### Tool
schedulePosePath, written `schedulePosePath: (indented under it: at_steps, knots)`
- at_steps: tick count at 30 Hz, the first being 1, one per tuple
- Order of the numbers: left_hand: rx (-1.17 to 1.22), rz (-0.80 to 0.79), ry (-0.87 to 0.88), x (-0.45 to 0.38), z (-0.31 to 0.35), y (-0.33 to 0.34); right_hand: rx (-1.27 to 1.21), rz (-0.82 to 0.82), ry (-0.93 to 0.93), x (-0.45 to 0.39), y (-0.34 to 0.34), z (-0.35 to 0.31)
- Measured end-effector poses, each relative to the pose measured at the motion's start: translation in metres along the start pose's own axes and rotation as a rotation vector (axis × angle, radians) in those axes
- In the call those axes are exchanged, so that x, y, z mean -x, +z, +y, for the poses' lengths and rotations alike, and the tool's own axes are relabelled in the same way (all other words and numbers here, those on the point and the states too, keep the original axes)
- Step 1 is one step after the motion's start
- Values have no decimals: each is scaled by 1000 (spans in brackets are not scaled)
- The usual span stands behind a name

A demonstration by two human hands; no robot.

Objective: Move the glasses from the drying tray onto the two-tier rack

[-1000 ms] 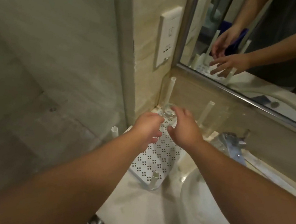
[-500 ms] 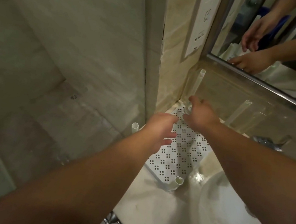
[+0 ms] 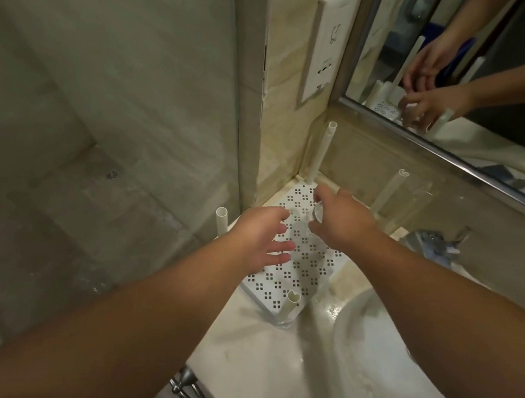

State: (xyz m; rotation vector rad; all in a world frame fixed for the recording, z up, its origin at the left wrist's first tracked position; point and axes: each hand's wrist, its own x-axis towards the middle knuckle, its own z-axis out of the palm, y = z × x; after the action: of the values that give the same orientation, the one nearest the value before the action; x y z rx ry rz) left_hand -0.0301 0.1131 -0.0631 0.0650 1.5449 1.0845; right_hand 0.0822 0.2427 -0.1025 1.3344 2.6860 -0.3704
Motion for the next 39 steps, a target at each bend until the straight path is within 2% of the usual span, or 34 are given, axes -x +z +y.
schedulePosePath:
  at_steps: [4, 7, 9, 12, 15, 18, 23, 31, 39]
  knots:
    - [70, -58, 8, 16, 3, 8, -40, 94, -35, 19, -32, -4]
    - [122, -39, 71, 33, 10, 18, -47, 173, -74, 36, -64, -12]
    - [237, -62, 69, 46, 15, 24, -43, 241, -92, 49, -88, -16]
    - [430, -226, -148, 72, 19, 30, -28, 332, -114, 72, -118, -23]
    - [419, -375, -310, 92, 16, 35, -2, 361, -130, 97, -135, -29]
    - [396, -459, -380, 102, 12, 41, 23, 393, -157, 120, -139, -35]
    - [390, -510, -429, 112, 8, 44, 27, 374, -198, 150, -139, -40]
    - [347, -514, -362, 117, 8, 53, 16, 395, -231, 175, -138, -34]
    - [247, -489, -27, 123, 8, 70, -295, 589, -132, 195, -112, -15]
